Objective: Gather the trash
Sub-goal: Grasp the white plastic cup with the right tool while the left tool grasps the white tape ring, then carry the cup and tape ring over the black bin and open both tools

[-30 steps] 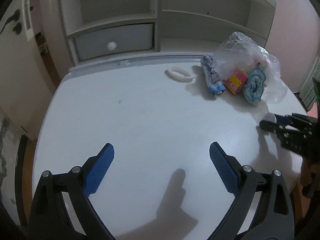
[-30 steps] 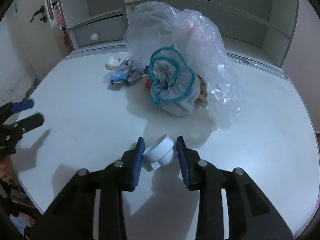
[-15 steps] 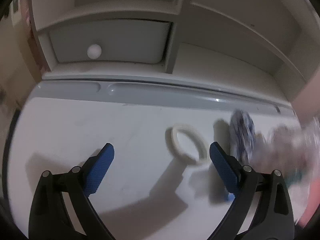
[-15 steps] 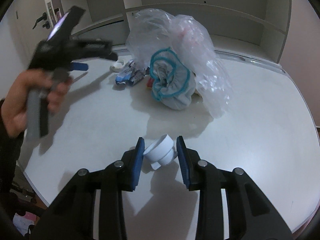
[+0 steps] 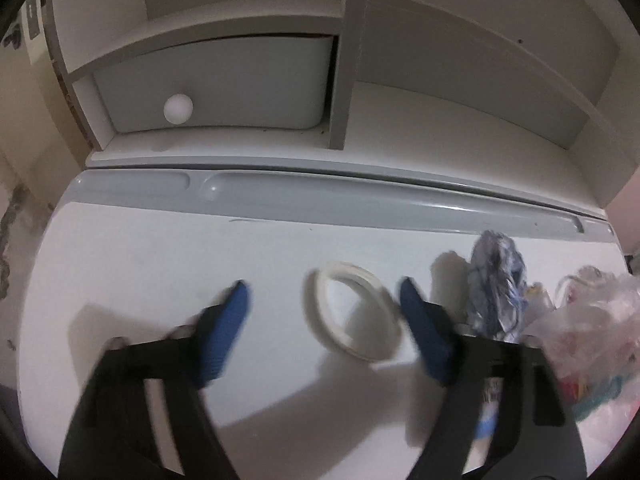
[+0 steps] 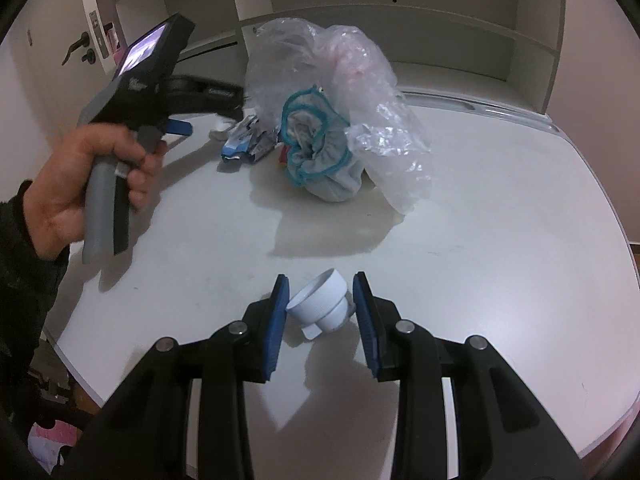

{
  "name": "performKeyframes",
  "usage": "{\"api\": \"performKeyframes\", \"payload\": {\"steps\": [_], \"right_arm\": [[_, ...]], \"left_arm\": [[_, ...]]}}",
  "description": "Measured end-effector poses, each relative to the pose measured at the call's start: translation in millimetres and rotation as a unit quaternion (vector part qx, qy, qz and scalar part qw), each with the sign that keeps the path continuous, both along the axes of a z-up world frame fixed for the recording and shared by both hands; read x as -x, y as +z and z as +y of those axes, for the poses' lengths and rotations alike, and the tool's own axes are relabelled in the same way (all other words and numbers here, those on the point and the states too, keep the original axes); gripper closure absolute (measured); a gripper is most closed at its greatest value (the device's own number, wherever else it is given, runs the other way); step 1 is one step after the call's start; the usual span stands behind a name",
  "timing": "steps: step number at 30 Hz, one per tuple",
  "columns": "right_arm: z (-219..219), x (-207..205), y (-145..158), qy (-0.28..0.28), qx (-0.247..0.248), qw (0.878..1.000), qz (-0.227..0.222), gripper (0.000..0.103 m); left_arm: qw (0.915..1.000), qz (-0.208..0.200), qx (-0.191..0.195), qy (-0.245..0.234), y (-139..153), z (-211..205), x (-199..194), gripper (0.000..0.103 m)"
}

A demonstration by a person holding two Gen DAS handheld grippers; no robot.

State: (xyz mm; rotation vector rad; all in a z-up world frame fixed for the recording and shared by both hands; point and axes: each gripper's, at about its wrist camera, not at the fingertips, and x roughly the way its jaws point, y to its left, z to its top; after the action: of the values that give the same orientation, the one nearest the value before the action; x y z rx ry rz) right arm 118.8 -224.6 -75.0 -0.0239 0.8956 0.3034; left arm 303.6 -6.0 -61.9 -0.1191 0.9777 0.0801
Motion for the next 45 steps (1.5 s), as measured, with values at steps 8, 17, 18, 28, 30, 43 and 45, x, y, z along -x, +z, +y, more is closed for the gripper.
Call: {"api": "performKeyframes", "payload": {"steps": [8, 17, 18, 28, 30, 43, 45], "right_arm": [[-14, 21, 16, -0.019, -0.006, 1.0, -0.019, 0.07], [-99, 64, 35, -0.117, -0.013, 0.992, -0.041, 0.07], [-117, 72, 36, -0.138, -0.014, 0.989, -0.042, 0.07], [-273, 163, 20, -0.32, -0.03, 0.946, -0.031, 0.07], [-299, 184, 11, -0.353, -0.032, 0.935, -0.023, 0.07], [-410, 288, -103, -0.499, -0.09, 0.858, 0.084, 0.07], [-421, 292, -124, -0.505, -0.101, 0.851, 0.101, 0.07]], "left_arm": [[0.9996, 0.003, -0.017, -0.022, 9, 7, 30, 0.067], [0.9922, -0.05, -0.018, -0.113, 63, -32, 118, 0.067], [0.9886, -0.059, -0.018, -0.138, 69, -52, 131, 0.067], [0.9367, -0.09, 0.013, -0.338, 85, -244, 220, 0.067], [0.9199, -0.089, 0.021, -0.381, 80, -285, 241, 0.067], [0.8015, -0.032, 0.031, -0.596, -29, -478, 368, 0.067], [0.7954, -0.01, 0.03, -0.605, -52, -492, 371, 0.067]]}}
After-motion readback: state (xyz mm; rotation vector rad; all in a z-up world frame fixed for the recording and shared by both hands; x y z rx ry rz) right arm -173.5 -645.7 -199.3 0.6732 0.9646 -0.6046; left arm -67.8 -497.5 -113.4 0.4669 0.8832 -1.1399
